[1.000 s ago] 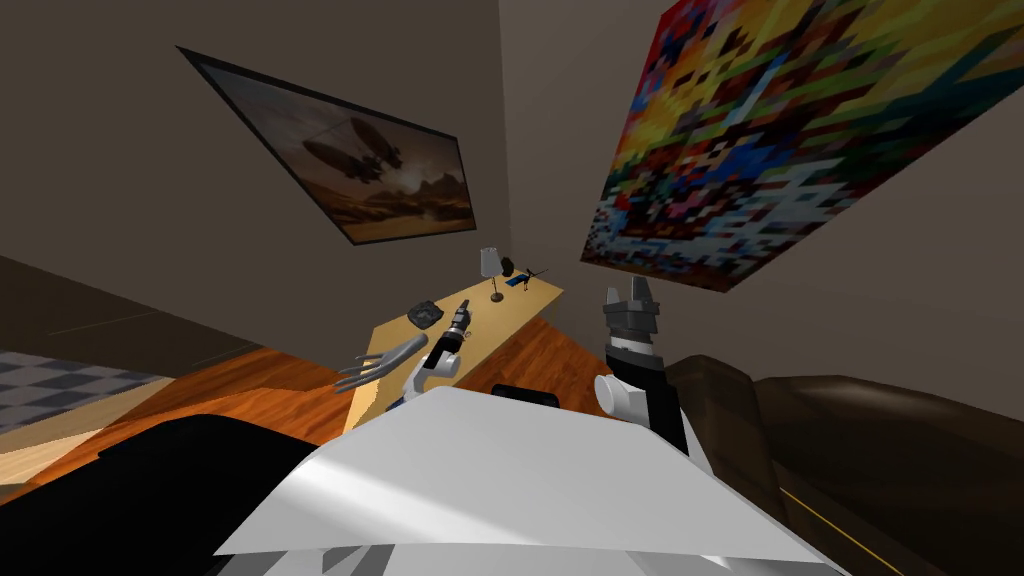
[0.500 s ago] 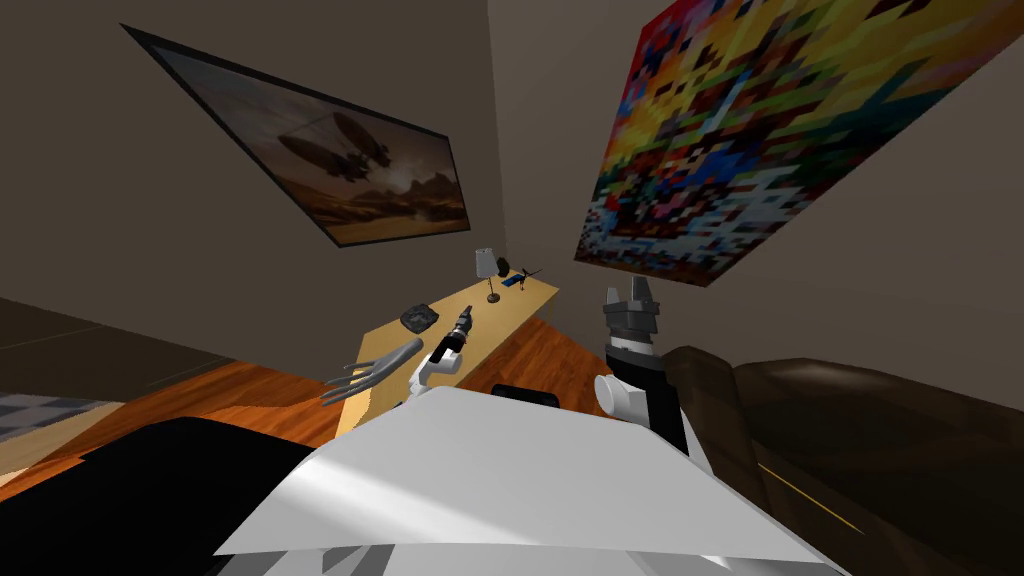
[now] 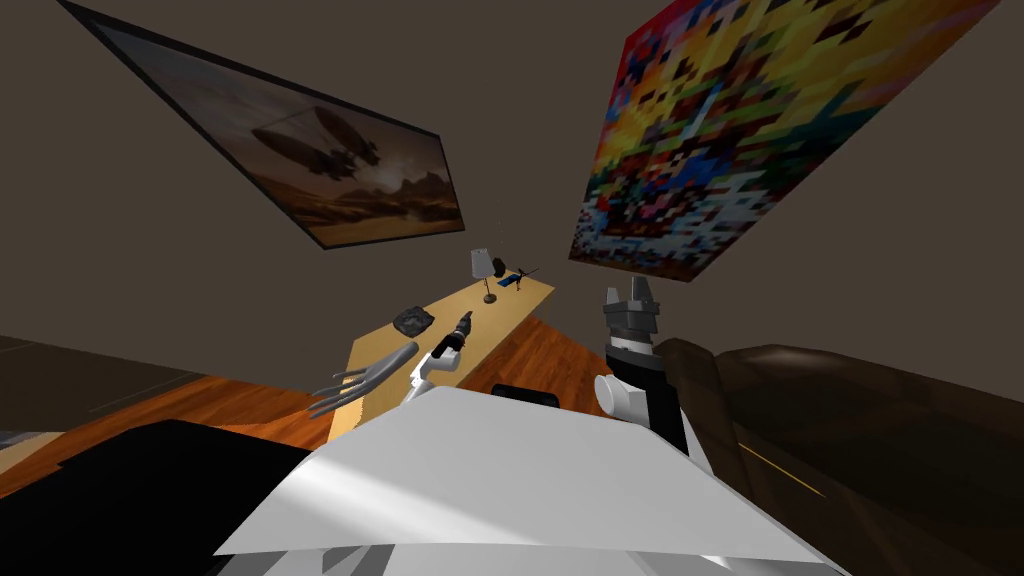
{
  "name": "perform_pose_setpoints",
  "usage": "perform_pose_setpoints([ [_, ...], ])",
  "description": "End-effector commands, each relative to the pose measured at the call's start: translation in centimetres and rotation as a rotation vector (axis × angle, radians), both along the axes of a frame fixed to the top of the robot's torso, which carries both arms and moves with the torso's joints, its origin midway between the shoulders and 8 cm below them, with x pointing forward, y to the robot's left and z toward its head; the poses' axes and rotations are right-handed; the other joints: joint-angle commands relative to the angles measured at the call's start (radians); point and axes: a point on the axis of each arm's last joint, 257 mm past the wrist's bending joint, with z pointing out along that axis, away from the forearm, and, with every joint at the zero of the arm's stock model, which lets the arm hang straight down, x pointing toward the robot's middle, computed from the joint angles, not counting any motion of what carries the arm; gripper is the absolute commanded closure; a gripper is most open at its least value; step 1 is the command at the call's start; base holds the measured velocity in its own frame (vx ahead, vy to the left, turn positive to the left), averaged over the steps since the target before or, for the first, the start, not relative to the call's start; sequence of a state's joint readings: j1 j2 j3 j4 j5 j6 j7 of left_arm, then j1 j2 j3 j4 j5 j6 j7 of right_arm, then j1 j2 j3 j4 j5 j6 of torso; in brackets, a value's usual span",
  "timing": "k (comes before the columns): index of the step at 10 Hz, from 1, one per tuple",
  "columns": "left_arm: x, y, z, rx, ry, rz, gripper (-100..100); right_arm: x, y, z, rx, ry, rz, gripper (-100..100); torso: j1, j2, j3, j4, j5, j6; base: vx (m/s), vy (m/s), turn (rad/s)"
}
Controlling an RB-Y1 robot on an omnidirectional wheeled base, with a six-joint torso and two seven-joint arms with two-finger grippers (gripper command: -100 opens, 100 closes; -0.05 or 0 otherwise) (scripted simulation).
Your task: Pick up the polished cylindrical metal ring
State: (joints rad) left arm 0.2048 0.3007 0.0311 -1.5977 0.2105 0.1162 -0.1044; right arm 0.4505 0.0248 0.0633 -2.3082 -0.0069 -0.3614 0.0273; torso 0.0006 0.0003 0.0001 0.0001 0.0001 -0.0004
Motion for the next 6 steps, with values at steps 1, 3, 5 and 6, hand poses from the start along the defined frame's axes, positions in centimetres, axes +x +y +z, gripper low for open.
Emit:
perform_pose_setpoints([
  [1, -0.1, 0.4, -1.4, 0.0, 0.038, 0.007, -100, 0.0, 0.0, 0.0, 0.0, 0.0, 0.0, 0, 0.0, 0.0, 0.0, 0.0, 0.0, 0.0, -0.011, 0.008, -0.056],
  [3, -0.2, 2.0, -4.3, 0.01, 0.136, 0.023, -100, 0.0, 0.0, 0.0, 0.0, 0.0, 0.0, 0, 0.0, 0.0, 0.0, 0.0, 0.0, 0.0, -0.017, 0.006, -0.126],
  [5, -0.7, 3.2, -6.6, 0.015, 0.207, 0.038, -100, 0.0, 0.0, 0.0, 0.0, 0.0, 0.0, 0, 0.0, 0.0, 0.0, 0.0, 0.0, 0.0, -0.018, 0.007, -0.065],
  [6, -0.9, 3.2, -6.8, 0.014, 0.216, 0.039, -100, 0.0, 0.0, 0.0, 0.0, 0.0, 0.0, 0, 0.0, 0.001, 0.0, 0.0, 0.0, 0.0, -0.016, 0.003, -0.051],
])
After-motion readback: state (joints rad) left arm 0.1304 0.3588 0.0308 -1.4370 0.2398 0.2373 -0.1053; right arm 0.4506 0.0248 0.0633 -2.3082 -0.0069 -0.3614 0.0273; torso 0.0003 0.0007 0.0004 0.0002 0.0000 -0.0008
